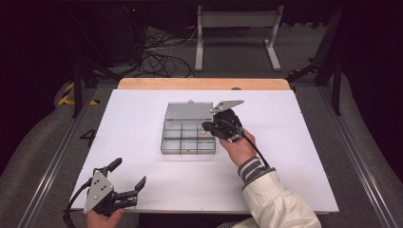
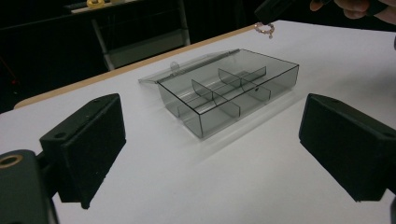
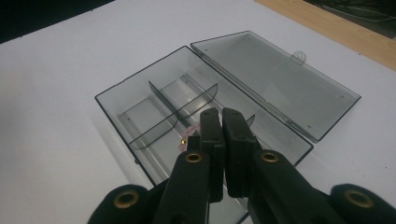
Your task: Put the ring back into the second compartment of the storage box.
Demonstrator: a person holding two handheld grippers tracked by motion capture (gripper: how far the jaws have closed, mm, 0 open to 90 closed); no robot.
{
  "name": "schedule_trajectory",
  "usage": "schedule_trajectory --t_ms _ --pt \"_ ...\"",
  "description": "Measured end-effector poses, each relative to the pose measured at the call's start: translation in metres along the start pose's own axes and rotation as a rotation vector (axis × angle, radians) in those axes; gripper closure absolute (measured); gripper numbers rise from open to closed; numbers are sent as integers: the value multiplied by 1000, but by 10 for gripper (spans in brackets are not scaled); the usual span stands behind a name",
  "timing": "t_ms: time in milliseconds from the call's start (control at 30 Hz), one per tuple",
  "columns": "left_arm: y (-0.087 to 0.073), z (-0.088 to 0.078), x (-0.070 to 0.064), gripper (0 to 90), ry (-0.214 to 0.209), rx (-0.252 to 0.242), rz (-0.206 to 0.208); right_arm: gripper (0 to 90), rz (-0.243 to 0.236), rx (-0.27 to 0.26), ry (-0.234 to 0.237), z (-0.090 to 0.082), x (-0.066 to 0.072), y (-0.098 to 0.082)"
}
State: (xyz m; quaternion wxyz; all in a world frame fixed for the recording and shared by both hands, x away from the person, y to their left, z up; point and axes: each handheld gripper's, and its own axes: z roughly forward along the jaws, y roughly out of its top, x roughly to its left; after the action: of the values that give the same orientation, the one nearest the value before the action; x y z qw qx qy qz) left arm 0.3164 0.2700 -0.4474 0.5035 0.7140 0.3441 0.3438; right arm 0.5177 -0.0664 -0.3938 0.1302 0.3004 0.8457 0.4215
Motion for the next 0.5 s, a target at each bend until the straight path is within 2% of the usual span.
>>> schedule_trajectory --t_ms 233,500 --pt "0 0 0 77 0 1 0 884 10 -28 -17 16 0 -1" --pt "0 0 0 78 -1 1 1 884 44 -35 -12 34 -2 -2"
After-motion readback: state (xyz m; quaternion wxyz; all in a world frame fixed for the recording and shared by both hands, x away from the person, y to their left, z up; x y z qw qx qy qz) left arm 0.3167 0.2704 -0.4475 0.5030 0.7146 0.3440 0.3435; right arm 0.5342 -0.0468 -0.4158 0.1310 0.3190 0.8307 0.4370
